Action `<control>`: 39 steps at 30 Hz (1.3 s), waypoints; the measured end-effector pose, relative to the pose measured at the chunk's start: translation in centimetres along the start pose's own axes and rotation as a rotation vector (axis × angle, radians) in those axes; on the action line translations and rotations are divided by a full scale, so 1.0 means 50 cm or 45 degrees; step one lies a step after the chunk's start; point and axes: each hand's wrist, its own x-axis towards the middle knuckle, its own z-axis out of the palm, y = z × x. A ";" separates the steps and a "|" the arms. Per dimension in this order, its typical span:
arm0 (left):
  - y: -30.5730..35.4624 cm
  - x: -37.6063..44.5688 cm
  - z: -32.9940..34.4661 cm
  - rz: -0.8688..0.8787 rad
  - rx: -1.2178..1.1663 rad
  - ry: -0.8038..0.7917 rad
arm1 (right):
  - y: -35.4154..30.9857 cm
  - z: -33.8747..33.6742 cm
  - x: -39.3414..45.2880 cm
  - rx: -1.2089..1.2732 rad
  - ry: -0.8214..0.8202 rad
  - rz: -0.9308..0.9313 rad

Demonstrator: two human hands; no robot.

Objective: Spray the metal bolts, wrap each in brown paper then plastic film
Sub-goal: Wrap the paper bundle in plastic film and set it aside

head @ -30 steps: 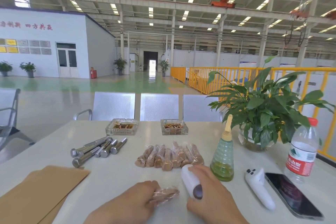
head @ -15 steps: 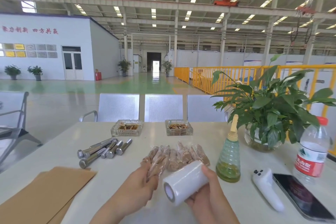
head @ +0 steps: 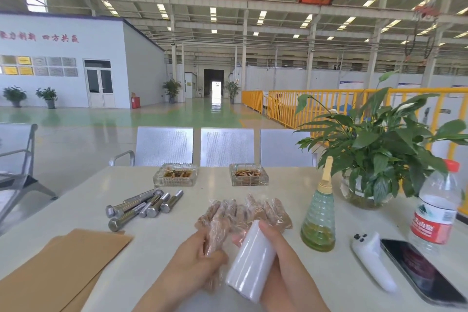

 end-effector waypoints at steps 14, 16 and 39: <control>-0.006 0.005 0.011 -0.157 -0.646 -0.126 | 0.009 -0.009 0.012 -0.049 0.104 0.149; -0.012 0.001 0.017 -0.004 -0.455 -0.031 | 0.009 -0.006 0.016 -0.003 0.084 0.138; -0.020 0.033 0.051 0.134 0.151 0.123 | 0.018 -0.032 0.053 -0.319 0.125 0.065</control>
